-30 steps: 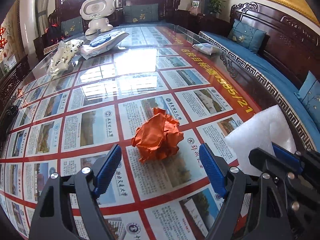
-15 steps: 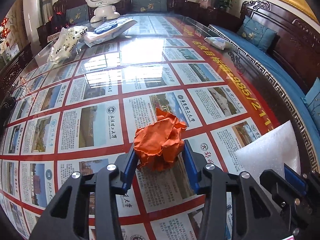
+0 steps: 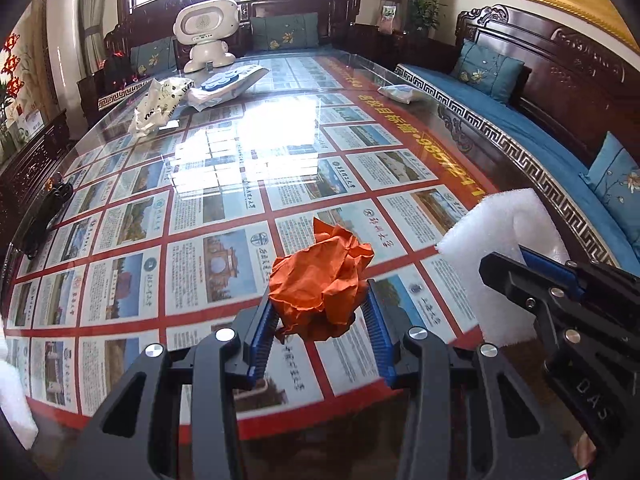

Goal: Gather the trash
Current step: 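Carry the orange paper and foam block to the yellow bin and release both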

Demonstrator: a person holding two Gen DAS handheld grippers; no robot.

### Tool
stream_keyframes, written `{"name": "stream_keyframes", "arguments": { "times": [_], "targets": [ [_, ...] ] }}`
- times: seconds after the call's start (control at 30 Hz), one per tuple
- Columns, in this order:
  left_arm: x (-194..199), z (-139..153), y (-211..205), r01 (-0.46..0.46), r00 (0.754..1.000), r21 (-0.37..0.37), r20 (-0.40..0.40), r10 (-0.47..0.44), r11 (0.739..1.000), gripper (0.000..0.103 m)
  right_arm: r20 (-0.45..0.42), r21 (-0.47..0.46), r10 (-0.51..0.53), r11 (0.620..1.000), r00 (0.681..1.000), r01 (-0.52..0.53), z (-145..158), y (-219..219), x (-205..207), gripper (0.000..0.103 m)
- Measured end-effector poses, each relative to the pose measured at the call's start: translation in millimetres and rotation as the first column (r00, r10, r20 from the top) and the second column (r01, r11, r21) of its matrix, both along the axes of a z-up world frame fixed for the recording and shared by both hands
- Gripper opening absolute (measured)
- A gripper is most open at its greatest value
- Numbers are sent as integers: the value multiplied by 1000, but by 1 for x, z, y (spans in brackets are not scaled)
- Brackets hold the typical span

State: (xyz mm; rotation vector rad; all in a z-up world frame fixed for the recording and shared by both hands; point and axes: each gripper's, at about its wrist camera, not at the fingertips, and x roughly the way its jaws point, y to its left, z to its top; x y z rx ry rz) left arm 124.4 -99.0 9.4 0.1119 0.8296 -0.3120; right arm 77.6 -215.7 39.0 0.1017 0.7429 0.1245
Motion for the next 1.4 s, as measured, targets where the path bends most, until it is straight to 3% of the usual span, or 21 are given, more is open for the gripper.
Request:
{"name": "stream_keyframes", "arguments": {
  "times": [0.47, 0.77, 0.9, 1.13, 1.27, 1.4],
  "targets": [
    [-172, 34, 25, 116, 992, -88, 60, -111, 989, 43, 49, 13, 76, 997, 996, -77, 34, 30, -166, 14],
    [-262, 16, 30, 180, 983, -93, 50, -176, 979, 43, 57, -47, 48, 998, 997, -46, 27, 39, -259, 14],
    [-296, -8, 29, 203, 979, -87, 15, -202, 975, 43, 35, -71, 32, 997, 999, -29, 7, 44, -292, 14],
    [-333, -63, 31, 225, 973, -45, -48, -227, 973, 43, -90, -64, 5, 998, 996, -11, -62, 48, -327, 14],
    [-346, -111, 26, 270, 949, -6, -169, -267, 963, 43, -192, -23, -21, 1000, 981, 16, -110, 45, -335, 14],
    [-346, -142, 23, 295, 934, 29, -222, -282, 955, 43, -255, -11, -42, 999, 966, 41, -141, 44, -340, 14]
  ]
}}
